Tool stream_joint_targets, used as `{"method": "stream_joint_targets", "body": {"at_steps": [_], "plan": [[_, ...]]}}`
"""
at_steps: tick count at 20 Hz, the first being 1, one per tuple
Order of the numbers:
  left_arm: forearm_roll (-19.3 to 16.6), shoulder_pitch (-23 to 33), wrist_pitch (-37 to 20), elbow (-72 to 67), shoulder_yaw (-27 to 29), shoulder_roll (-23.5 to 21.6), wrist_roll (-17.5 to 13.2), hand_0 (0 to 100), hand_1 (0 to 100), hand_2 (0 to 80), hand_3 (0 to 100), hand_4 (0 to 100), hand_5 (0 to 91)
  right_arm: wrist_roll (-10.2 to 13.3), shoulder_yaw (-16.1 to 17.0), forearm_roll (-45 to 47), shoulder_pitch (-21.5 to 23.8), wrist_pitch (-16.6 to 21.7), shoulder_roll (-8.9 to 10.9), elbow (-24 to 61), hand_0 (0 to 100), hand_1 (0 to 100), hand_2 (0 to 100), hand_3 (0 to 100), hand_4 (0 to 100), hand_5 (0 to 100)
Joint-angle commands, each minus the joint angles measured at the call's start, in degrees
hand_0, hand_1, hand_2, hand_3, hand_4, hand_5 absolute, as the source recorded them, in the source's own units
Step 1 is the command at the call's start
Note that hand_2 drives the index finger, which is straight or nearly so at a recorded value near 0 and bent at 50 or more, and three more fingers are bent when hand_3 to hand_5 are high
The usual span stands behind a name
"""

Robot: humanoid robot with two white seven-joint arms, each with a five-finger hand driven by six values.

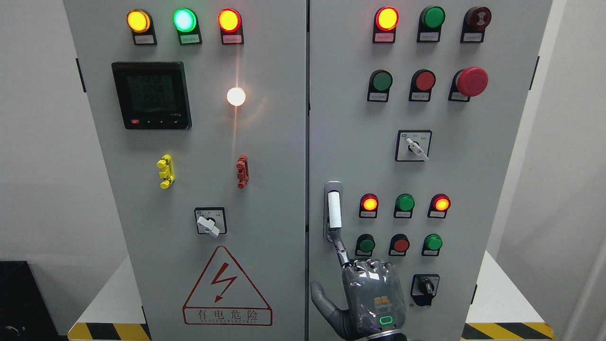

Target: Release door handle

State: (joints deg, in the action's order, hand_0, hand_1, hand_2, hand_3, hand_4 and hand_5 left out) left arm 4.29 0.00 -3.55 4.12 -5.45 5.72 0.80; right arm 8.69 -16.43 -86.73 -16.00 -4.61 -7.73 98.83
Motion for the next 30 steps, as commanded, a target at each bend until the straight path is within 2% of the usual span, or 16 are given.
{"method": "stream_joint_targets", "body": {"at_steps": [1,7,11,15,23,24,30], "plan": [[0.0,1.0,0.0,0.0,0.0,0.0,0.0,12,56,0.0,0,0,0.0,0.0,0.0,0.1,0.7,0.1,0.00,2.7,36,24,24,100,100,100],[0.0,1.0,0.0,0.0,0.0,0.0,0.0,12,56,0.0,0,0,0.0,0.0,0.0,0.2,1.0,0.2,0.00,3.5,36,24,42,100,100,100],[0.0,1.0,0.0,0.0,0.0,0.0,0.0,12,56,0.0,0,0,0.0,0.0,0.2,0.3,1.0,0.2,0.00,4.2,38,26,51,100,100,100],[-0.1,1.0,0.0,-0.1,0.0,0.0,0.0,12,56,0.0,0,0,0.0,-0.1,0.3,0.4,1.1,0.3,0.00,4.4,34,26,60,100,100,100],[0.0,1.0,0.0,0.0,0.0,0.0,0.0,12,56,0.0,0,0,0.0,-0.3,0.6,0.7,0.8,0.4,0.00,4.8,40,15,78,100,100,100],[0.0,1.0,0.0,0.0,0.0,0.0,0.0,12,56,0.0,0,0,0.0,-1.1,0.6,0.7,0.7,0.4,0.00,4.8,40,14,82,100,100,100],[0.0,1.0,0.0,0.0,0.0,0.0,0.0,12,56,0.0,0,0,0.0,-2.0,0.7,0.8,0.4,0.1,0.00,5.2,36,12,91,100,100,100]]}}
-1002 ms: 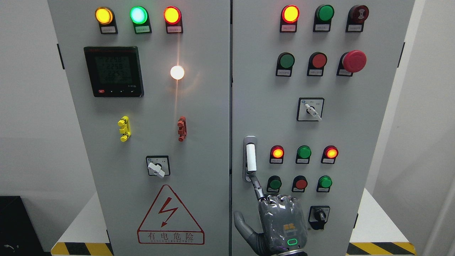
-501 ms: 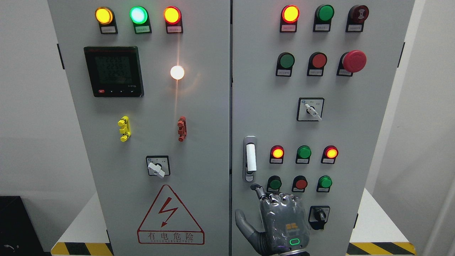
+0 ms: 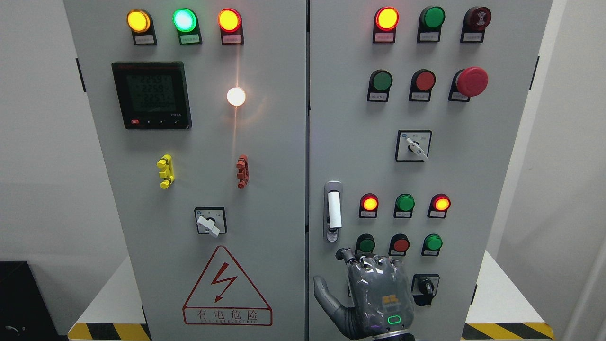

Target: Release door handle

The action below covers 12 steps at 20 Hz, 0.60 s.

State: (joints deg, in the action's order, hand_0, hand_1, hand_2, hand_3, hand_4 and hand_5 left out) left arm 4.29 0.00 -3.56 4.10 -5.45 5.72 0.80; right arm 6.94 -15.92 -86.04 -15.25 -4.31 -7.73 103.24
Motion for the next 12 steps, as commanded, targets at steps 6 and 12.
{"method": "stream_joint_targets", "body": {"at_steps": [6,12], "plan": [[0.0,1.0,0.0,0.0,0.0,0.0,0.0,12,56,0.0,0,0,0.0,-1.8,0.2,0.1,-1.7,-0.3,-0.01,0.8,33,12,94,100,100,100],[0.0,1.0,0.0,0.0,0.0,0.0,0.0,12,56,0.0,0,0,0.0,-1.7,0.1,0.1,-2.8,-0.4,-0.01,0.7,31,13,96,100,100,100]]}}
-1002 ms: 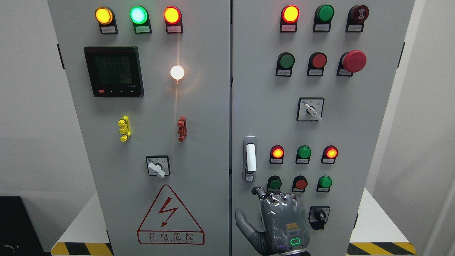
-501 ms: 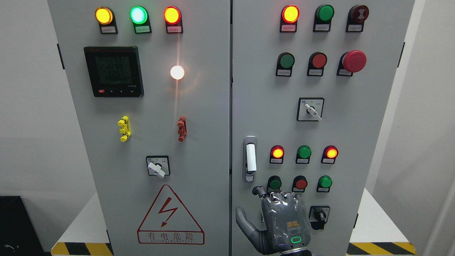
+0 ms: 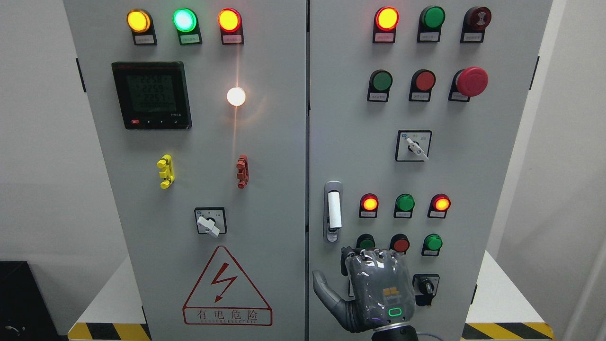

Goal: Release door handle
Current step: 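Move the right hand up and close fingers around the handle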

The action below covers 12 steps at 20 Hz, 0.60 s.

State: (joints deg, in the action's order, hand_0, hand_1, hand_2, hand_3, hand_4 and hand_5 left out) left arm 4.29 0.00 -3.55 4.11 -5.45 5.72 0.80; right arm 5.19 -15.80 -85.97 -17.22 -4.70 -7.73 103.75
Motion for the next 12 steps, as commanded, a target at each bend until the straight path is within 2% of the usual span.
{"method": "stream_joint_targets", "body": {"at_steps": [1,12], "plan": [[0.0,1.0,0.0,0.0,0.0,0.0,0.0,12,56,0.0,0,0,0.0,0.1,0.0,0.0,-0.9,0.0,-0.01,0.1,31,14,96,100,100,100],[0.0,1.0,0.0,0.0,0.0,0.0,0.0,12,56,0.0,0,0,0.0,0.3,-1.4,-0.5,-1.7,-2.1,-0.09,0.3,26,17,97,100,100,99]]}}
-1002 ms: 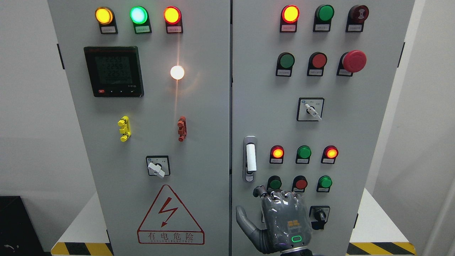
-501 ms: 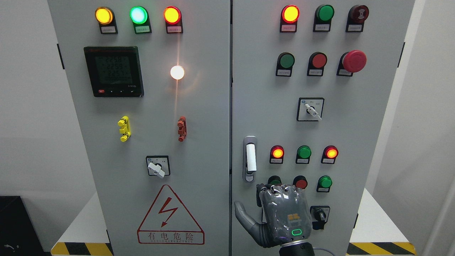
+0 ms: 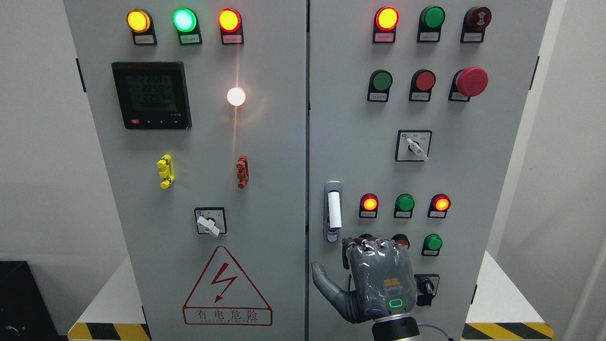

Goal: Release door handle
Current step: 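Move the right hand up and close fingers around the handle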

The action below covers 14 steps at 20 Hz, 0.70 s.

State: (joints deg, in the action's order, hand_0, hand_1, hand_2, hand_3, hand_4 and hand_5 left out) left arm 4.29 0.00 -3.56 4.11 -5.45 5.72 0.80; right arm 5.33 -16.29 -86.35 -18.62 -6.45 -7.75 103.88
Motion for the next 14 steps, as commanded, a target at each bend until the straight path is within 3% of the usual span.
{"method": "stream_joint_targets", "body": {"at_steps": [1,9,14], "plan": [[0.0,1.0,0.0,0.0,0.0,0.0,0.0,12,56,0.0,0,0,0.0,0.0,-0.9,-0.1,-0.3,-0.3,-0.08,0.2,26,17,97,100,100,99],[0.0,1.0,0.0,0.0,0.0,0.0,0.0,12,56,0.0,0,0,0.0,-0.3,-0.9,-0.2,-1.4,-0.6,-0.07,-0.1,26,16,97,100,100,99],[0.0,1.0,0.0,0.0,0.0,0.0,0.0,12,56,0.0,0,0,0.0,-2.2,-1.2,-0.1,-2.6,-2.9,-0.08,-0.5,26,13,97,100,100,99]]}}
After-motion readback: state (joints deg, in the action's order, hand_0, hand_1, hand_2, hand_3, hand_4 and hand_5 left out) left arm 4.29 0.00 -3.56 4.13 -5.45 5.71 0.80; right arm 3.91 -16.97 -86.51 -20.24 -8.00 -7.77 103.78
